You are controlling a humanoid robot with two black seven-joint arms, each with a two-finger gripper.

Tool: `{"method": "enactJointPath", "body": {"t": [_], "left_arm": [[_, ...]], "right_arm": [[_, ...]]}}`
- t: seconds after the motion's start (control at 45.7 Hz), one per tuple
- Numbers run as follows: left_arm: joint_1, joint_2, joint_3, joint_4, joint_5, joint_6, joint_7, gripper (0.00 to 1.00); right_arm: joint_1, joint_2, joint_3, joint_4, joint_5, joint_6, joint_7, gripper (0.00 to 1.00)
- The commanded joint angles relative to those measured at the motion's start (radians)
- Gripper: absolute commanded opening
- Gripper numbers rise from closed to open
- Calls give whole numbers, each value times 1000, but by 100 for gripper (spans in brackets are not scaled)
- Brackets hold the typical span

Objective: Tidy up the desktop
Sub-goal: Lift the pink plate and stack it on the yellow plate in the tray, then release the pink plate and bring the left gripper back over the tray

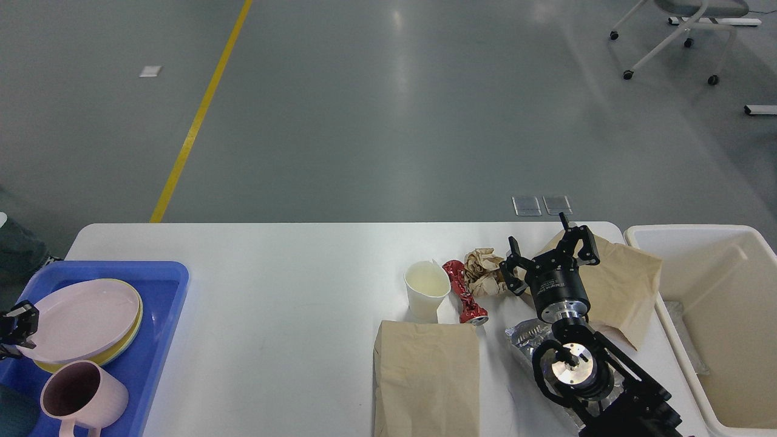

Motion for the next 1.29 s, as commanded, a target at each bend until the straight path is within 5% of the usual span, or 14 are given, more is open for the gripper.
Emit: {"method": "enactJointPath", "body": {"t": [0.0,0.328,0.787,1.137,1.268], "left_arm": [[0,-2,-6,0,0,25,0,87],[-26,6,-5,0,0,17,0,94],[-232,18,-3,-22,-3,-2,-3,96],[-80,150,-696,-83,-16,-128,-33,96],[153,122,-1174,-84,-16,-145,-142,96]], "right_arm": [[0,0,0,0,0,0,0,100],[1,0,0,0,0,0,0,100],[1,0,0,0,-2,0,0,100],[0,0,0,0,0,0,0,100],[0,0,0,0,0,0,0,100]]}}
